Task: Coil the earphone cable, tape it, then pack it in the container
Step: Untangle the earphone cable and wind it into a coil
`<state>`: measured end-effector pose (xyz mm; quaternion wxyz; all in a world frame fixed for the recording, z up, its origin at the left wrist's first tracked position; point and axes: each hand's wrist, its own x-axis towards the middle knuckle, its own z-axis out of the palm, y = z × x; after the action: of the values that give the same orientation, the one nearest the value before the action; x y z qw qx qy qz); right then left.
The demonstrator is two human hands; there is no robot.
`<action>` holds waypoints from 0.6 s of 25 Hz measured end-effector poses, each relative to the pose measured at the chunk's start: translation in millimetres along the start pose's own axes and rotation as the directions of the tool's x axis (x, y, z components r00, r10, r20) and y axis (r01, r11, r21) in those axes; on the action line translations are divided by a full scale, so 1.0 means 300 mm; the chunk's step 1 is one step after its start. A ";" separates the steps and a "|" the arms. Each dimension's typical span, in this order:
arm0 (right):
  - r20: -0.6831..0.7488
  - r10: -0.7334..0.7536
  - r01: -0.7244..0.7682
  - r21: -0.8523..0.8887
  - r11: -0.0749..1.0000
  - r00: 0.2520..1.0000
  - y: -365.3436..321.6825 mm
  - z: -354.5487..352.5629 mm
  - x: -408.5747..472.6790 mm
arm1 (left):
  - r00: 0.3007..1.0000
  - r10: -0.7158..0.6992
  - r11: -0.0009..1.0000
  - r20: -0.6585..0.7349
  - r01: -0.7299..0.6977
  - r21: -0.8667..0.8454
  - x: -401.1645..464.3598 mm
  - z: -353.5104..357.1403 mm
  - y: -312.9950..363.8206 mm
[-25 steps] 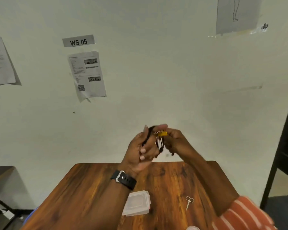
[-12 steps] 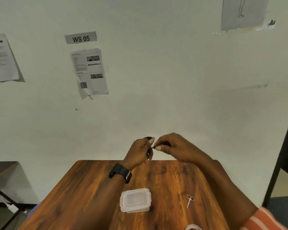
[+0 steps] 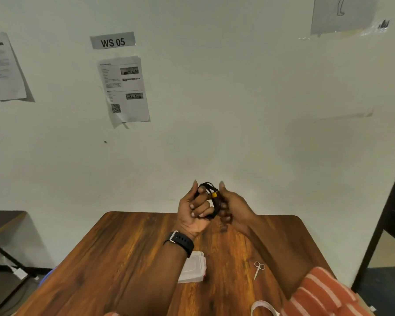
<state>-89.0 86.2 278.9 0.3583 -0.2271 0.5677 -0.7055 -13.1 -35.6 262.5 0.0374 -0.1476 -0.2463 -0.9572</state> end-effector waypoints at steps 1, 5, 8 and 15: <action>0.023 0.039 -0.039 0.029 0.999 0.999 0.016 0.002 -0.005 | 0.999 0.022 0.999 -0.042 -0.024 -0.036 -0.002 -0.028 -0.002; -0.006 0.149 -0.147 -0.205 0.968 0.989 0.076 0.001 0.003 | 0.956 0.045 0.999 -0.291 -0.051 -0.013 -0.030 -0.115 -0.026; -0.043 0.332 -0.334 -0.109 0.936 0.942 0.179 -0.038 0.028 | 0.917 -0.031 0.996 -0.398 0.062 0.066 -0.107 -0.196 -0.052; -0.246 0.479 -0.503 -0.043 0.863 0.843 0.591 -0.111 0.027 | 0.595 0.029 0.820 -0.803 0.446 0.360 -0.291 -0.472 -0.211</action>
<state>-74.4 83.9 99.1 0.4472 -0.0104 0.6805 -0.5803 23.4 -48.7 88.8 0.0617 0.3294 -0.4737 -0.8144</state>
